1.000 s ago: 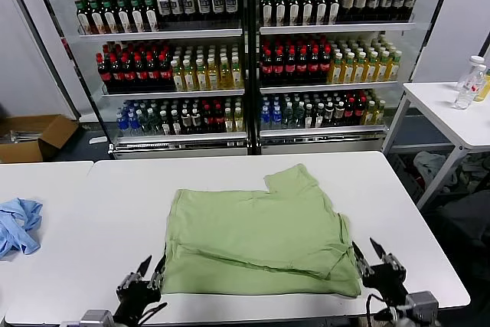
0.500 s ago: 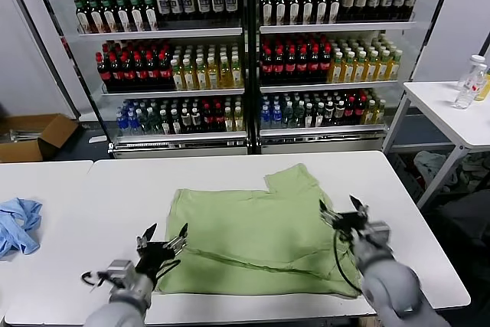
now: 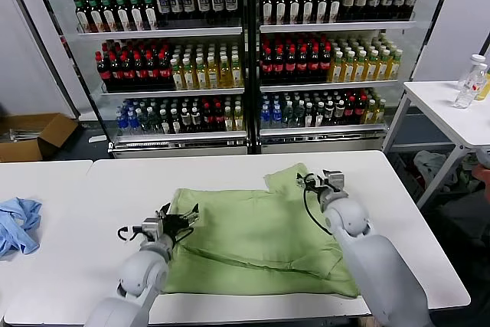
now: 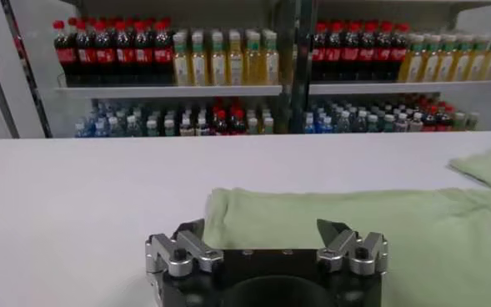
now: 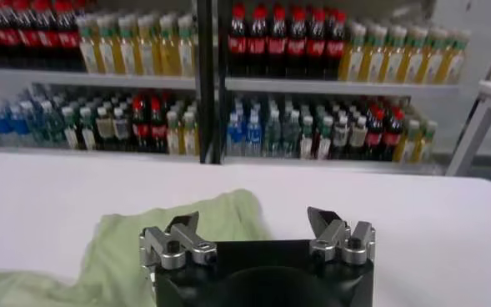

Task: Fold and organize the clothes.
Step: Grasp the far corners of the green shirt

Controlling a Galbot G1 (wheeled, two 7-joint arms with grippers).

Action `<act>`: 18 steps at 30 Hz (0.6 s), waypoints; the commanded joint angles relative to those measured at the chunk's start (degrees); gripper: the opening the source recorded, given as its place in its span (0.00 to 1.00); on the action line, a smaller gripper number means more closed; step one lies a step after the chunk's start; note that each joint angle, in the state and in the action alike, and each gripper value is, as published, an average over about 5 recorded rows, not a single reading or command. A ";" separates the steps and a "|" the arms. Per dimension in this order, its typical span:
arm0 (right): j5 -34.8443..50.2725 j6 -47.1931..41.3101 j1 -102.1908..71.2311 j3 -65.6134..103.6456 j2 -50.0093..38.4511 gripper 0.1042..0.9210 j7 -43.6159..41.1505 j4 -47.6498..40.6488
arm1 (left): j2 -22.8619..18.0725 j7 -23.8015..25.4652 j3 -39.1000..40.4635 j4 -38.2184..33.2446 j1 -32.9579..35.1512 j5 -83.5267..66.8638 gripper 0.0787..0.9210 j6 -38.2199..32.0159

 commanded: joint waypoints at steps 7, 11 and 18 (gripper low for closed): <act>1.05 -0.95 7.36 -3.04 3.42 0.82 -0.67 -14.32 | 0.44 -1.14 3.24 12.11 -10.43 -0.98 0.87 1.00; 2.49 -0.83 6.33 -2.98 3.30 0.70 -0.05 -13.34 | 0.75 -0.50 3.16 11.65 -9.70 -4.23 0.76 3.02; 4.47 -1.13 5.06 -2.59 2.78 0.44 -0.27 -12.25 | 1.49 1.00 2.99 10.47 -8.11 -7.89 0.53 4.63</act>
